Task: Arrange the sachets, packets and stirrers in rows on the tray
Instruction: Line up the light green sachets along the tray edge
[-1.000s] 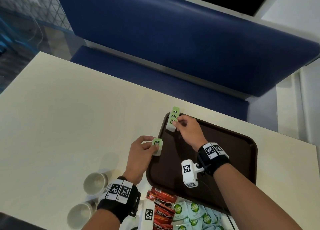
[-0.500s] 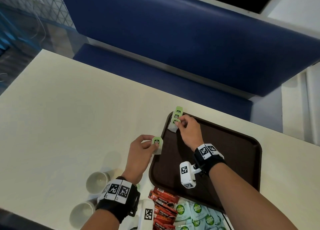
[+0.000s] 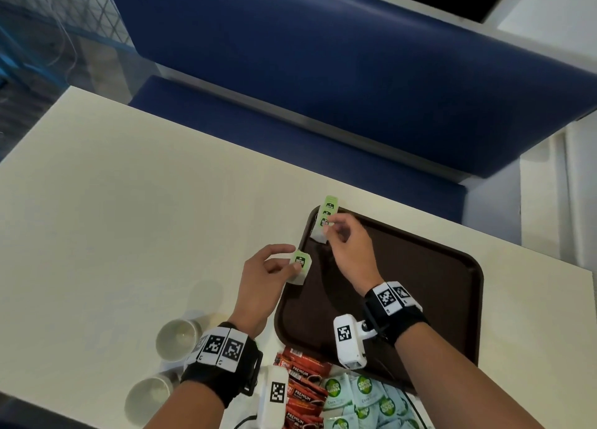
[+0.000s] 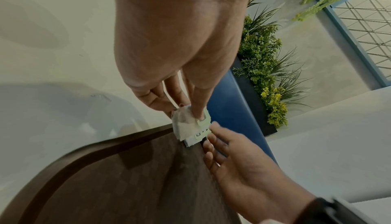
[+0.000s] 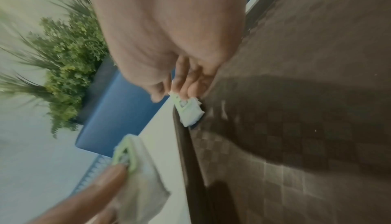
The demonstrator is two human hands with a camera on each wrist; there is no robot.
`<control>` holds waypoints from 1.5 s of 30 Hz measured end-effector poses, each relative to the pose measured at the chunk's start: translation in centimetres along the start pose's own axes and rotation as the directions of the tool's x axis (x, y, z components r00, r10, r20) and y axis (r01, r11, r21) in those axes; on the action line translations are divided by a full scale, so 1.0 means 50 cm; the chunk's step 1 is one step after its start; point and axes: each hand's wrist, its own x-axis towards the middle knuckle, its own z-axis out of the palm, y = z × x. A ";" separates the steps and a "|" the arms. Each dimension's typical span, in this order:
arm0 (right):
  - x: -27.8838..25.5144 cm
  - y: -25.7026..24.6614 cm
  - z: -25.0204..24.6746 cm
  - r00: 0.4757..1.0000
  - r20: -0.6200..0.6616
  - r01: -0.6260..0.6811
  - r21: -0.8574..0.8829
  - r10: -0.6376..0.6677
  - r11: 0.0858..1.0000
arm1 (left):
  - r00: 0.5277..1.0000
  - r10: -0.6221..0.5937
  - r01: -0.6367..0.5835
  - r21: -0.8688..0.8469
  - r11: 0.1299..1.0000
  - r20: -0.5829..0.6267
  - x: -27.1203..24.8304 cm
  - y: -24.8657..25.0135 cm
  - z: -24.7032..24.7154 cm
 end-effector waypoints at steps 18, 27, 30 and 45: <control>0.010 0.024 -0.033 0.991 0.134 0.009 -0.245 0.025 0.969 | 0.998 0.027 -0.022 0.095 0.995 -0.052 -0.022 -0.041 -0.009; 0.026 0.026 0.003 0.995 0.101 0.016 -0.312 0.017 0.950 | 0.999 -0.005 0.008 0.058 0.998 -0.045 -0.044 -0.056 -0.039; 0.032 0.030 0.008 0.998 0.059 0.042 -0.338 -0.023 0.940 | 0.999 -0.008 0.012 0.074 0.997 -0.046 -0.048 -0.055 -0.043; -0.023 0.016 -0.005 0.994 -0.069 0.066 -0.278 -0.089 0.958 | 0.992 -0.017 0.032 0.114 0.993 -0.124 -0.085 -0.085 -0.089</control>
